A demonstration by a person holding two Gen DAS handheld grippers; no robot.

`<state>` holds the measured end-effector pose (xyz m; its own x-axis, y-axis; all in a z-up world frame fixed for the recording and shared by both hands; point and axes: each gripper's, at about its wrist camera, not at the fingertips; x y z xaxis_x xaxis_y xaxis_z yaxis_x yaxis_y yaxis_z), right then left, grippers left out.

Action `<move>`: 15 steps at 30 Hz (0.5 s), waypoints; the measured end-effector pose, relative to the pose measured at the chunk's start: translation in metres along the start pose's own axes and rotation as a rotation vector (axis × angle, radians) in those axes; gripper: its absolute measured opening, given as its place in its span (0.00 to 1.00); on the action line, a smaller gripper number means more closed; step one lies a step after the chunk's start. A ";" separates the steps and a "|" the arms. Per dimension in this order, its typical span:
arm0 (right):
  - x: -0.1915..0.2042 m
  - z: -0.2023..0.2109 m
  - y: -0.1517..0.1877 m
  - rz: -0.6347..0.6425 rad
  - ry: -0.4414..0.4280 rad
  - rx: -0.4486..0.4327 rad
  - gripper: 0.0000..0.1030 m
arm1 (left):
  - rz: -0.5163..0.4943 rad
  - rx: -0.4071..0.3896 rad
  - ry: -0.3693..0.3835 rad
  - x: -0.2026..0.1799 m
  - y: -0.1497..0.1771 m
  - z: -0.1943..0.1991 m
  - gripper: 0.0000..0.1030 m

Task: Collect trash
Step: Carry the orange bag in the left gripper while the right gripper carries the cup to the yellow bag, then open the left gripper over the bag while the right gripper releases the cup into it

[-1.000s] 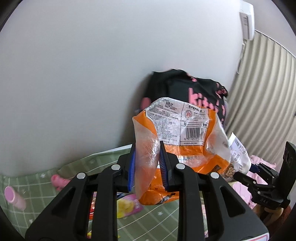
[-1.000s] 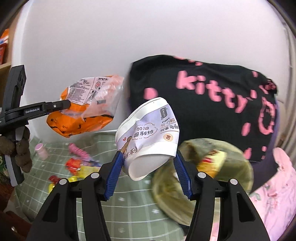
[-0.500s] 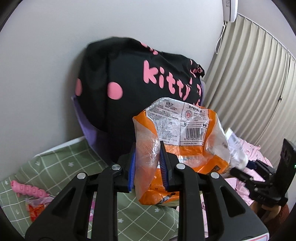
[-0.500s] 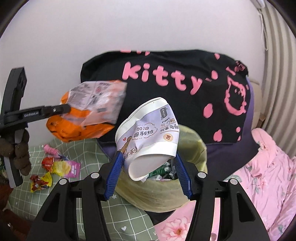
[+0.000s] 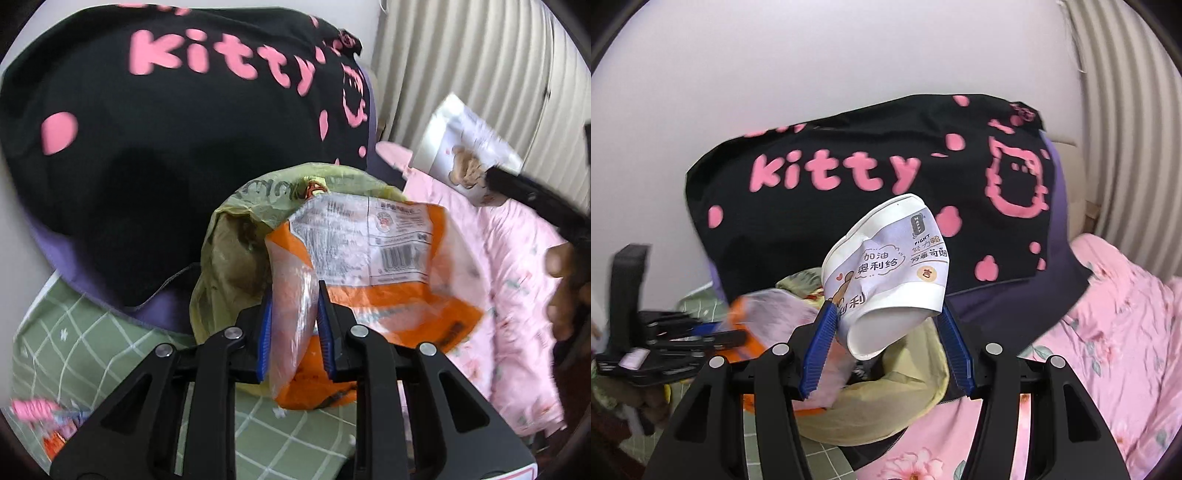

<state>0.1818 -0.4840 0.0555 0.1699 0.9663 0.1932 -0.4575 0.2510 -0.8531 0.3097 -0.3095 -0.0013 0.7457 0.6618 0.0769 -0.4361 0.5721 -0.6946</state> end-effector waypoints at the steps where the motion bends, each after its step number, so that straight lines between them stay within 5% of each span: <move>1: 0.001 -0.005 0.001 0.014 -0.012 0.013 0.52 | -0.015 0.001 -0.018 -0.002 -0.002 -0.007 0.19; 7: 0.000 -0.040 0.008 0.039 -0.080 0.099 0.52 | -0.019 0.021 -0.078 0.000 -0.021 -0.042 0.16; 15: -0.005 -0.085 0.021 0.068 -0.103 0.230 0.51 | 0.008 0.028 -0.060 0.002 -0.033 -0.054 0.15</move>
<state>0.2458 -0.4882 -0.0050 0.0472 0.9792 0.1973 -0.6533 0.1797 -0.7355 0.3523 -0.3530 -0.0169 0.7111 0.6937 0.1149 -0.4562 0.5795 -0.6753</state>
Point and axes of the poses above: each gripper's, at about its wrist camera, not at the fingertips, and z roughly against the way its jaws point, x to its left, y to its underside, and after that the axes turned 12 degrees about -y, right-handed
